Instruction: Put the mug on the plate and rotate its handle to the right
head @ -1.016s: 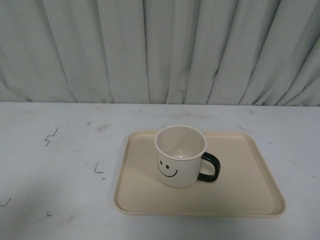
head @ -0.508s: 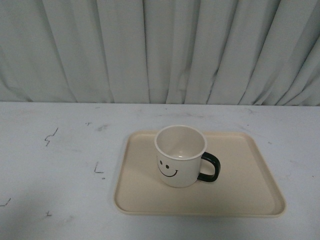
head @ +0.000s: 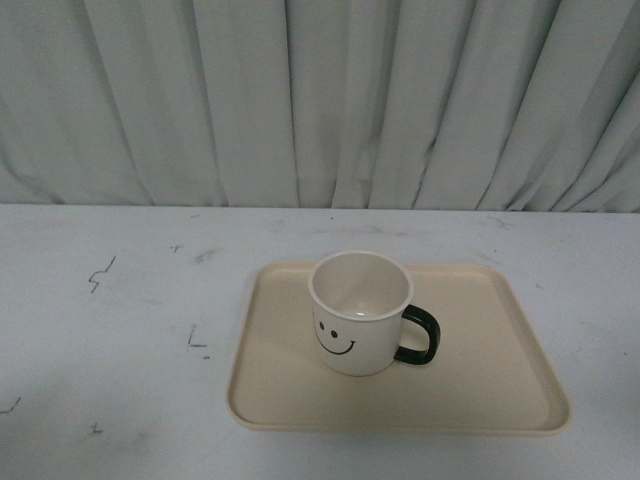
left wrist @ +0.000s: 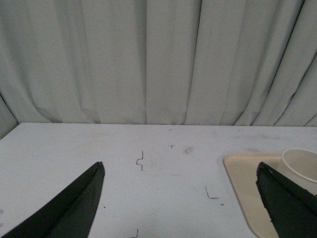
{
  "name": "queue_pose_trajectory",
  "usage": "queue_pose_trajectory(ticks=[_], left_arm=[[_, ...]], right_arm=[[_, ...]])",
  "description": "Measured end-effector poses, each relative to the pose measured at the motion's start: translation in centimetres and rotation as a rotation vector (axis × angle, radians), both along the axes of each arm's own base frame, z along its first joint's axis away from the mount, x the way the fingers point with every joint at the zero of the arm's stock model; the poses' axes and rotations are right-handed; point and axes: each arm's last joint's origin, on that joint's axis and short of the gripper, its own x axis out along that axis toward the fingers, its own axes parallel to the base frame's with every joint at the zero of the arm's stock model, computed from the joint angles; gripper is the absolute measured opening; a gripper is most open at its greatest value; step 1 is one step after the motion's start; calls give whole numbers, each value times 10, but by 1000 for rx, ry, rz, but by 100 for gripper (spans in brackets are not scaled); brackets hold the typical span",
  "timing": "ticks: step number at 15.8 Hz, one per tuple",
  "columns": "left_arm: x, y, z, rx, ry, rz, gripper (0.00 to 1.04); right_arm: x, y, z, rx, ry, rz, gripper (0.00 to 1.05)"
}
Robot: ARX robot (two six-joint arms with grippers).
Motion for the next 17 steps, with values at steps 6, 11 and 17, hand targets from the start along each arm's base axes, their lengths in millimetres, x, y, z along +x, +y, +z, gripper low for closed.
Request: queue_pose_trajectory(ticks=[6, 11, 17], left_arm=[[0, 0, 0, 3, 0, 0, 98], [0, 0, 0, 3, 0, 0, 98], [0, 0, 0, 3, 0, 0, 98]], right_arm=[[127, 68, 23, -70, 417, 145, 98], [195, 106, -27, 44, 723, 184, 98], [227, 130, -57, 98, 800, 151, 98]])
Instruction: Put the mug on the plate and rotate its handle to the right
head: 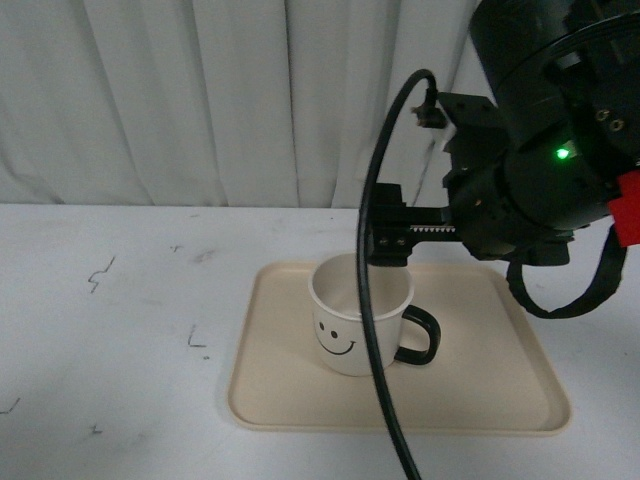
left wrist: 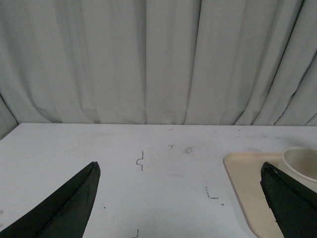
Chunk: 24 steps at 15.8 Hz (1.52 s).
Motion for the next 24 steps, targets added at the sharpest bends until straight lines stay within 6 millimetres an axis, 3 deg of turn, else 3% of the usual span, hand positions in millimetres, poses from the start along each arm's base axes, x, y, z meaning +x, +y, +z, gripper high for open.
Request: queue_pose_trajectory(ticks=[4, 9, 10, 12, 15, 19, 22, 24], left_arm=[[0, 0, 0, 0, 0, 0, 98], [0, 0, 0, 0, 0, 0, 98], [0, 0, 0, 0, 0, 0, 98], [0, 0, 0, 0, 0, 0, 98], [0, 0, 0, 0, 0, 0, 98], [0, 0, 0, 0, 0, 0, 98], [0, 0, 0, 0, 0, 0, 98], [0, 0, 0, 0, 0, 0, 98]], right_arm=[[6, 25, -10, -2, 10, 43, 98], [14, 34, -31, -39, 53, 24, 95], [16, 36, -31, -40, 49, 23, 84], [22, 43, -43, -67, 99, 28, 36], [23, 38, -40, -86, 107, 73, 6], [27, 3, 1, -224, 28, 277, 3], [24, -7, 4, -267, 3, 402, 3], [17, -11, -4, -316, 12, 510, 3]])
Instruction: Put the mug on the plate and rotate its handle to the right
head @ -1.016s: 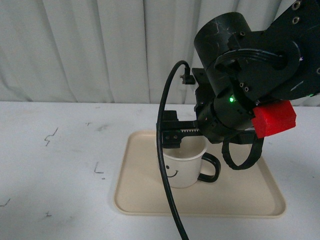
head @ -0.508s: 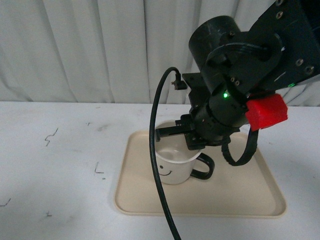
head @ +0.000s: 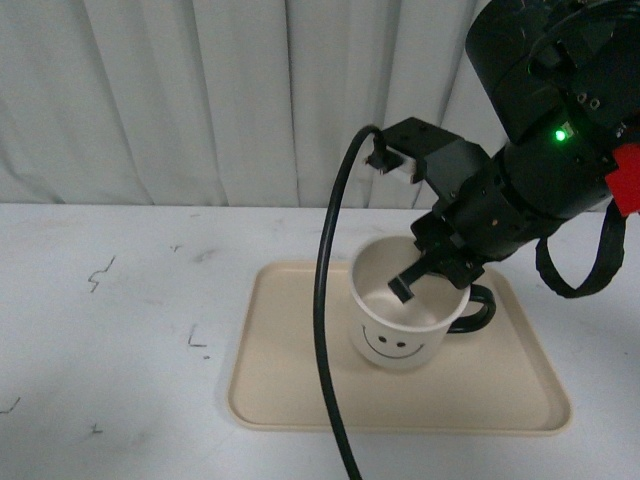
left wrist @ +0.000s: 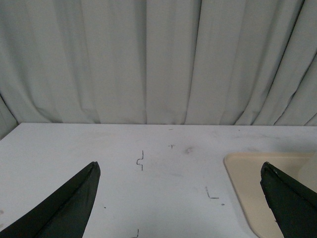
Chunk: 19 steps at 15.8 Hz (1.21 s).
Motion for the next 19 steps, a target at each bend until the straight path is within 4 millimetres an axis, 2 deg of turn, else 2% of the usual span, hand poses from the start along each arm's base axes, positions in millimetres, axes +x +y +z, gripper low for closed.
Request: queue_pose_trajectory(ticks=[3, 5, 8, 12, 16, 18, 19], left_arm=[[0, 0, 0, 0, 0, 0, 98], [0, 0, 0, 0, 0, 0, 98], [0, 0, 0, 0, 0, 0, 98], [0, 0, 0, 0, 0, 0, 98], [0, 0, 0, 0, 0, 0, 98], [0, 0, 0, 0, 0, 0, 98], [0, 0, 0, 0, 0, 0, 98]], right_arm=[[-6, -1, -8, -7, 22, 116, 3], [-7, -8, -10, -11, 58, 163, 3], [-6, -19, -11, -19, 94, 160, 3], [5, -26, -6, -22, 84, 150, 3], [15, -23, -20, -11, 127, 158, 3], [21, -23, -18, 8, 137, 156, 4], [24, -25, -18, 15, 140, 150, 14]])
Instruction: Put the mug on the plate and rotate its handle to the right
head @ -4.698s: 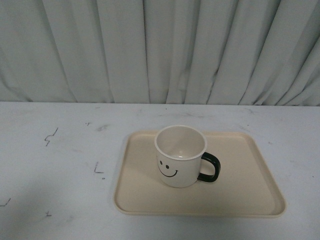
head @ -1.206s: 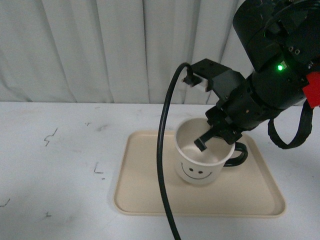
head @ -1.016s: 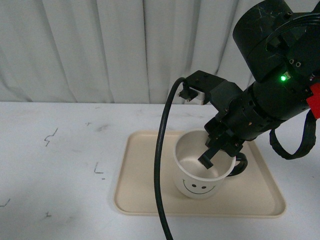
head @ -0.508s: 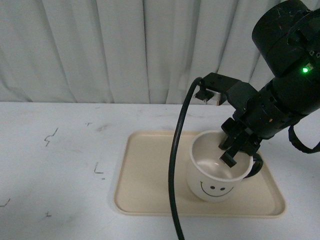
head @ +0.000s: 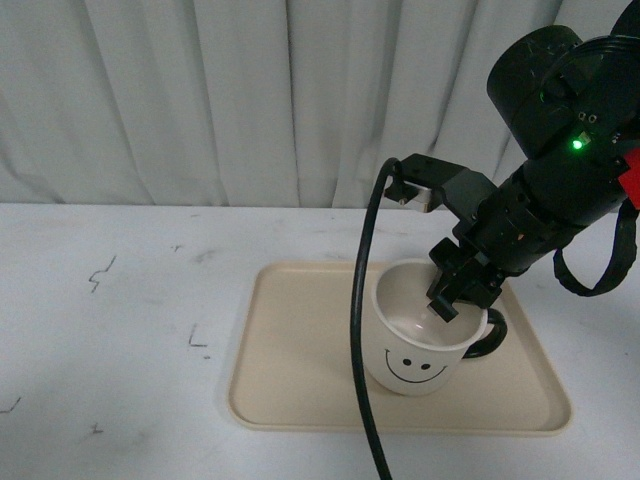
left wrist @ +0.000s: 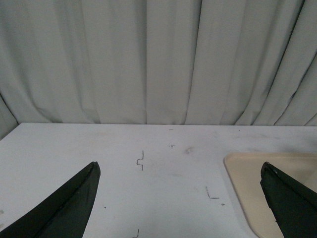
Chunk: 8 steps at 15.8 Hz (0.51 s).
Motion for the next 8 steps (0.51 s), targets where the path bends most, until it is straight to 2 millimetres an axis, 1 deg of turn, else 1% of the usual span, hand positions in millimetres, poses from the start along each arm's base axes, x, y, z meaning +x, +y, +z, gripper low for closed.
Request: queue_pose_trajectory(ticks=[1, 3, 4, 6, 7, 8], left_arm=[[0, 0, 0, 0, 0, 0, 98], [0, 0, 0, 0, 0, 0, 98], [0, 0, 0, 0, 0, 0, 98], [0, 0, 0, 0, 0, 0, 98], [0, 0, 0, 0, 0, 0, 98], [0, 0, 0, 0, 0, 0, 98]], right_arm=[[1, -1, 0, -2, 12, -5, 25], [6, -2, 1, 10, 12, -6, 56], [7, -2, 3, 13, 3, -7, 65], [8, -2, 5, 17, -3, -4, 87], [8, -2, 5, 21, -9, -4, 95], [4, -6, 14, 35, -36, 7, 98]])
